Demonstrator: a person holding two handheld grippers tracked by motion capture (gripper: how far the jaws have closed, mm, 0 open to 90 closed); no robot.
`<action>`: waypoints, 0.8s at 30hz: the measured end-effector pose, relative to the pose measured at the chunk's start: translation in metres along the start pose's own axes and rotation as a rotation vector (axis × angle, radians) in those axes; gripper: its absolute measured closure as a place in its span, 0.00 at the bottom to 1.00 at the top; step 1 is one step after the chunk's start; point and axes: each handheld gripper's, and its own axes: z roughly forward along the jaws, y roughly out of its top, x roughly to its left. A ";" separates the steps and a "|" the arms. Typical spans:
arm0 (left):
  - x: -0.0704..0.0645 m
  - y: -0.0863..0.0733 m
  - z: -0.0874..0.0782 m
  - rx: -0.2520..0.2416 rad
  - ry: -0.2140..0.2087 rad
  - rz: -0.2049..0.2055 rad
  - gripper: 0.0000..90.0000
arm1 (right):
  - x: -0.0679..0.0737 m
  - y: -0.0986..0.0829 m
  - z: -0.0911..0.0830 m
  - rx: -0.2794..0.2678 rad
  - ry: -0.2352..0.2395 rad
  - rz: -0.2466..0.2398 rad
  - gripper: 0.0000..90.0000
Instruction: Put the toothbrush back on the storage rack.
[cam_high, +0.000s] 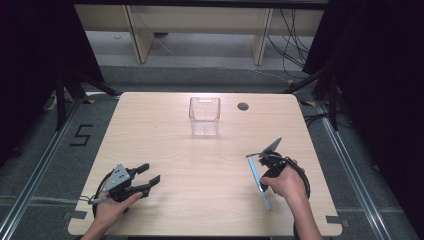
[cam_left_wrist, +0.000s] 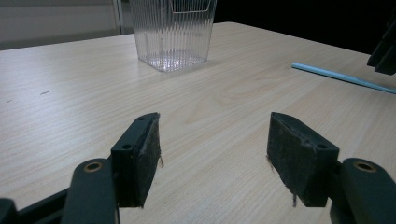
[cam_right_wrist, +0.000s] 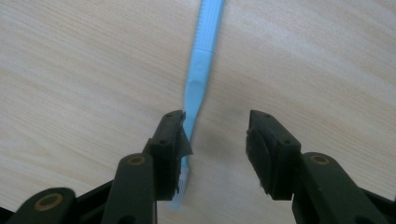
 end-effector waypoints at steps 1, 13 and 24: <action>0.000 0.000 0.000 0.000 0.000 0.000 0.38 | 0.001 0.002 0.000 0.021 0.007 0.006 0.63; -0.001 0.000 0.000 -0.002 -0.002 0.005 0.38 | 0.005 0.008 0.001 0.002 -0.017 0.005 0.64; -0.001 0.000 0.000 -0.002 -0.001 0.005 0.38 | 0.005 0.013 -0.001 -0.006 -0.057 -0.005 0.66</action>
